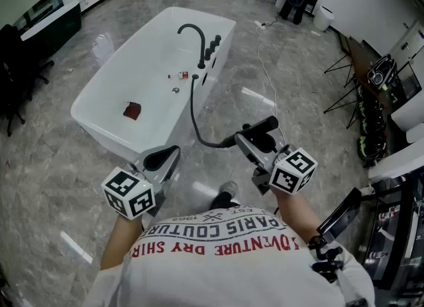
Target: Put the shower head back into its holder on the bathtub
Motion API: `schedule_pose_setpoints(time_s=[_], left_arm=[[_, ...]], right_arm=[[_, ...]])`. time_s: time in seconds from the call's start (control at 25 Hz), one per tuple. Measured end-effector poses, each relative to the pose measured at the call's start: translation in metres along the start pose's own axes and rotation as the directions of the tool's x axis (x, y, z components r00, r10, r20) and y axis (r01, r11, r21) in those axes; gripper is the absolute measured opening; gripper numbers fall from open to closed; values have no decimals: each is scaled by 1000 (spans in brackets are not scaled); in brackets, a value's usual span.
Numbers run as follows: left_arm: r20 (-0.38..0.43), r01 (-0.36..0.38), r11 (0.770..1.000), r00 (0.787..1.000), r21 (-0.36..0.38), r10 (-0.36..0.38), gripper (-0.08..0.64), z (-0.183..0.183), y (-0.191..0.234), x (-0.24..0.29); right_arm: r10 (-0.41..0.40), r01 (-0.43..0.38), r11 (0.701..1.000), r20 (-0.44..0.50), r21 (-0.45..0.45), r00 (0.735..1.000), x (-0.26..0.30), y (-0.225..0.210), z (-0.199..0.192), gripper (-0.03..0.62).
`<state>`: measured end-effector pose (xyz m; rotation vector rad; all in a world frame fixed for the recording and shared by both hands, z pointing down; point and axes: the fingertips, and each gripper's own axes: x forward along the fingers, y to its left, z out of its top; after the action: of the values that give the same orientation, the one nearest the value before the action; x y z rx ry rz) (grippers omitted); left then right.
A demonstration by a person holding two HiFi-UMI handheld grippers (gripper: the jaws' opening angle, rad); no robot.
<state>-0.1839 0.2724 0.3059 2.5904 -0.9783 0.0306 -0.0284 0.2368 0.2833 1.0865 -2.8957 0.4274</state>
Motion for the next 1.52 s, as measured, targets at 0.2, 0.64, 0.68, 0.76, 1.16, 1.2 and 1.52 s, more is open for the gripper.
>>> schedule_pose_setpoints(time_s=[0.2,0.64,0.68,0.76,1.16,1.2,1.52], left_arm=[[-9,9,1000,1000,-3,-9,5,-1,-1,7],[-31,44,999,999,-9,-44,5,-8,-3,25],[-34,43,999,998,-14,-44,5,-9,-3,25],[-42,43,999,998,-23,-44,5,-13,-3,26],[-93,55,998,994,-44,-58,5,-27,-6,31],[-97,56,997,993,-43,-60,5,-27,-6,31],[-115,67,997,991,-43,-72,5,-29,-6,34]], right_arm=[[-13,12,1000,17,14,1000,-2,-5,4,143],[-38,36,998,25,41,999,-15,-20,-3,143],[-37,36,999,21,36,999,-15,-20,-3,143],[-37,37,999,16,28,999,-17,-18,-4,144],[-46,42,994,34,103,998,-22,-25,-14,144],[-47,43,993,37,109,998,-23,-26,-14,144],[-61,54,989,50,138,997,-22,-30,-10,143]])
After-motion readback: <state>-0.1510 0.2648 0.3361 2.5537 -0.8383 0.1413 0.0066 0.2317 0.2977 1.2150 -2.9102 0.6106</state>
